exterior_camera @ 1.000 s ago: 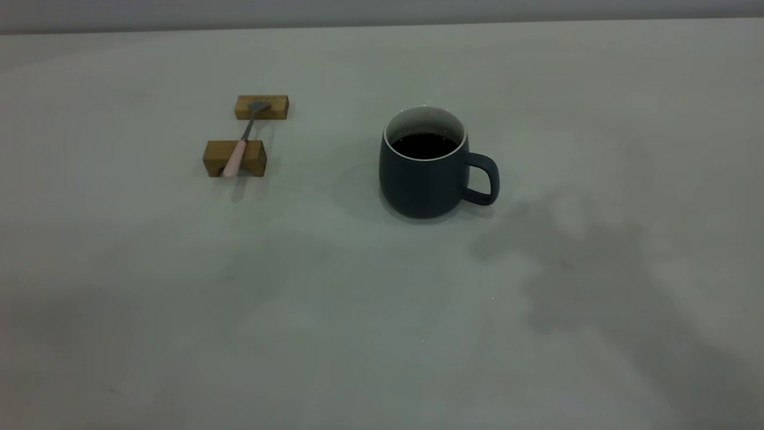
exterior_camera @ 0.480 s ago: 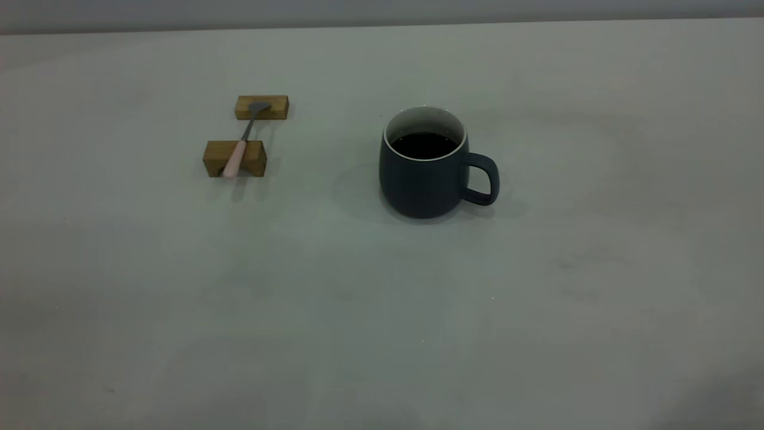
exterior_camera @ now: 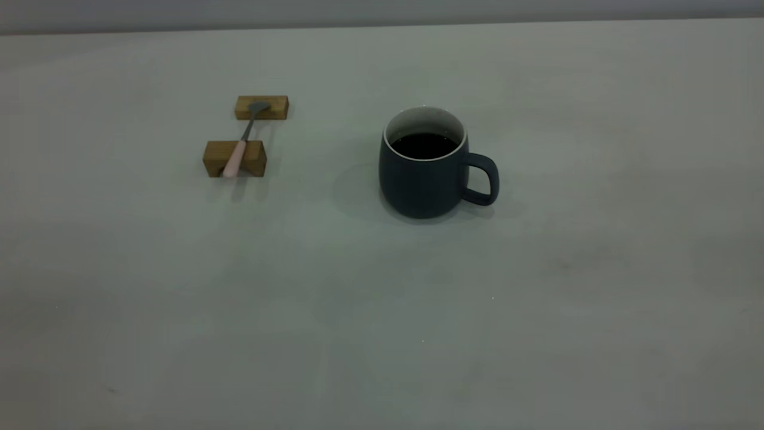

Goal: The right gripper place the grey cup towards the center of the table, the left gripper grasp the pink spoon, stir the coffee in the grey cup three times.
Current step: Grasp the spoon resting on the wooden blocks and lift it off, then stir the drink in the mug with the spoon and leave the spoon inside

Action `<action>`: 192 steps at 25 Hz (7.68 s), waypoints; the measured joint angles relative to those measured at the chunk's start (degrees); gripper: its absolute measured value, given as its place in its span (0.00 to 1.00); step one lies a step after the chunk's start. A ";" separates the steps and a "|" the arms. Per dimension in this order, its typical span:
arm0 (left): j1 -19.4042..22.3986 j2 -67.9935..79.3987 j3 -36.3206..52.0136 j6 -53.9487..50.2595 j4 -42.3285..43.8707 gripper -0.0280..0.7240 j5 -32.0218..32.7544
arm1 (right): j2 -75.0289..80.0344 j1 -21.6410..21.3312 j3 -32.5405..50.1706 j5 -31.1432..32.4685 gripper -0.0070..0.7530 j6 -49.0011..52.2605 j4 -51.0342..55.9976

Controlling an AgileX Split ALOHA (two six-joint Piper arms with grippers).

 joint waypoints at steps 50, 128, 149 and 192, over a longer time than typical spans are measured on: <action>0.00 10.42 -2.76 -2.22 1.07 0.65 -3.32 | -8.15 -4.14 4.93 -3.47 0.31 0.37 -0.74; -17.46 135.63 -88.47 -66.29 -61.89 0.22 2.13 | -8.15 -4.14 4.93 -3.47 0.32 0.41 -0.74; -22.80 151.04 -88.47 -70.56 -66.45 0.22 2.13 | -8.15 -4.14 4.93 -3.47 0.32 0.41 -0.74; -22.20 155.31 -89.12 -65.36 -72.50 0.22 1.99 | -8.15 -4.14 4.93 -3.47 0.32 0.41 -0.74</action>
